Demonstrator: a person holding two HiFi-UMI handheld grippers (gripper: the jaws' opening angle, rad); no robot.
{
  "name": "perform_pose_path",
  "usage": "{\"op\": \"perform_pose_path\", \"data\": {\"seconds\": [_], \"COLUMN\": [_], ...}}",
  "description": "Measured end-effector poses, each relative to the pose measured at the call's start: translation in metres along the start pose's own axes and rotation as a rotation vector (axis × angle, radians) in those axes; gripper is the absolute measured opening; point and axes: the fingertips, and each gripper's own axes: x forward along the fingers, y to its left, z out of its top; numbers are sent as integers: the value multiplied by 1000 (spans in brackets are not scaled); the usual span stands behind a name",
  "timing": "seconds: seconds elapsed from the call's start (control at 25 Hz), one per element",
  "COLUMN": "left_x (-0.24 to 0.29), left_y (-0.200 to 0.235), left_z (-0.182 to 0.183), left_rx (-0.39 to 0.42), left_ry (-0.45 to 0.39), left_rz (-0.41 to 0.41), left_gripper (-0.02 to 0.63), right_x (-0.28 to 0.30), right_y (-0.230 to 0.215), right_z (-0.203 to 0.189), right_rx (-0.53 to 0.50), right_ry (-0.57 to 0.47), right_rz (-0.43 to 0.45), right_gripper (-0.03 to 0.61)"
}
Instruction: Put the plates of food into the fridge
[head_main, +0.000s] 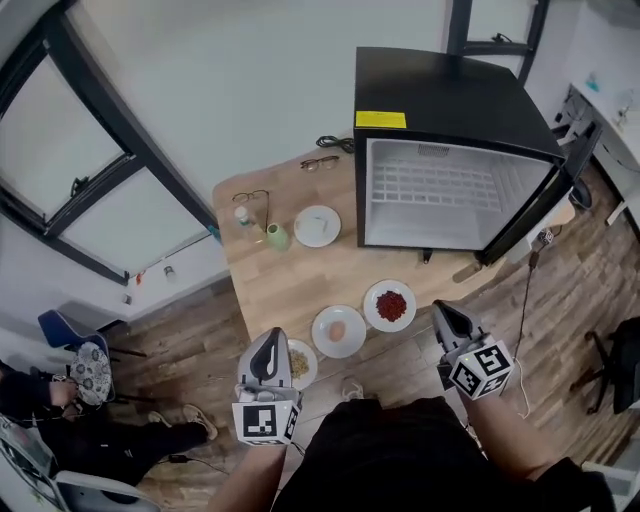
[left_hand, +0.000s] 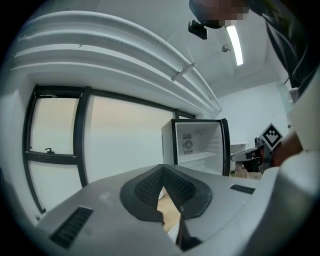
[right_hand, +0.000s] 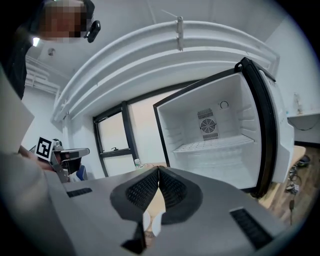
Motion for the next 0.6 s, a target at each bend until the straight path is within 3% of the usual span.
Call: {"op": "perform_pose_path", "data": {"seconds": [0.32, 0.6], "left_x": [40, 74], "left_y": [13, -13], "left_z": [-9, -13], "left_rx": [-19, -20], "left_ry": [-19, -10], "left_rz": [-100, -213], "left_gripper": [3, 3], "right_x": [7, 0], "right_y": [-1, -8], "right_z": [-21, -50], "right_rx": [66, 124], "right_ry": [1, 28], "right_rz": [-78, -141], "right_gripper": [21, 21]}}
